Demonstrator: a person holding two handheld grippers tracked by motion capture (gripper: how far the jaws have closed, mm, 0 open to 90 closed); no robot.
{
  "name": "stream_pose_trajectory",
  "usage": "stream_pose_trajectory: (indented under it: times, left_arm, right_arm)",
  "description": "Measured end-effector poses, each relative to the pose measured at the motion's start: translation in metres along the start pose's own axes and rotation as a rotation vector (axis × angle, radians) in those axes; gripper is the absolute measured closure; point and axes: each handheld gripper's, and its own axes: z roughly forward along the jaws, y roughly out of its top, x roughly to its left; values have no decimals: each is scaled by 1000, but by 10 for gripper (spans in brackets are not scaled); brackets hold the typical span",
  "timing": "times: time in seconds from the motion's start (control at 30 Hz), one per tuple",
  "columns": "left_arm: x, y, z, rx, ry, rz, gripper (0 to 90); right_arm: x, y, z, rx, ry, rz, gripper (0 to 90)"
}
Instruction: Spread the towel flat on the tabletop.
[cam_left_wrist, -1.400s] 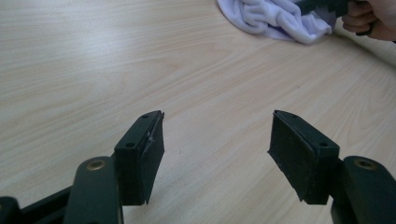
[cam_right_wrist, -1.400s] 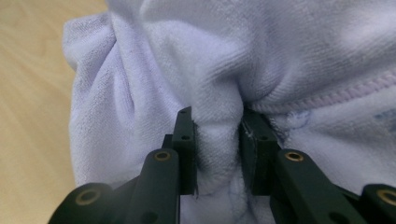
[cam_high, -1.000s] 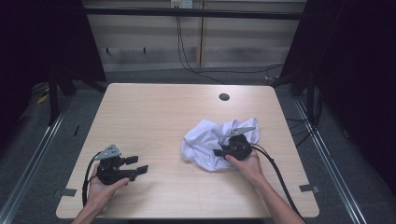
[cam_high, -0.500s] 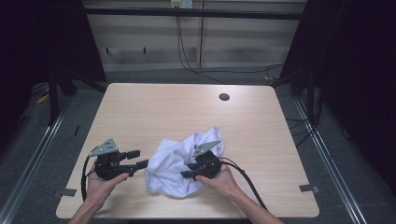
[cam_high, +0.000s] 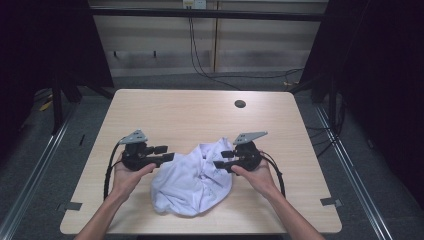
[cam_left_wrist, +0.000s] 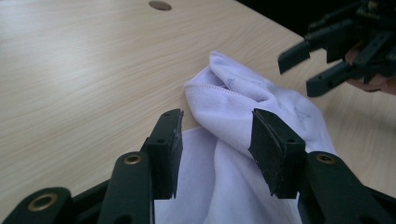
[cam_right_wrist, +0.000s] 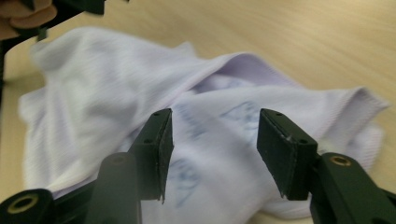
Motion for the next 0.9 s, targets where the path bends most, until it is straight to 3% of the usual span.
stream_pose_trajectory:
  times: [0.1, 0.13, 0.23, 0.33, 0.4, 0.53, 0.63, 0.7, 0.8, 0.9]
  left_arm:
    - [0, 4, 23, 64, -15, -10, 494]
    - [1, 2, 31, 88, -31, -20, 450]
    - [-1, -11, 49, 157, -8, -45, 343]
    - [3, -20, 56, 175, -9, -49, 267]
    - [6, -20, 58, 193, -53, -82, 269]
    - [-3, -22, 65, 246, -178, -36, 400]
    - [-14, -20, 59, 228, -199, 18, 636]
    - [-14, -19, 53, 192, -206, 15, 723]
    - [-12, -18, 44, 139, -205, -6, 757]
    - [-9, -15, 29, 58, -201, -31, 757]
  right_arm:
    - [-12, 5, 11, -9, -17, 10, 383]
    - [-14, 6, 17, -4, 3, 11, 373]
    - [-13, 2, 35, 45, -7, -2, 322]
    - [-10, -9, 47, 98, -45, -25, 317]
    - [-8, -14, 51, 120, -81, -24, 322]
    - [-4, -13, 52, 131, -87, -15, 463]
    - [-3, -13, 48, 134, -84, -19, 600]
    - [-7, -14, 42, 116, -65, 3, 676]
    - [-11, -13, 33, 87, -37, 29, 713]
    - [-13, -9, 19, 49, -70, 37, 820]
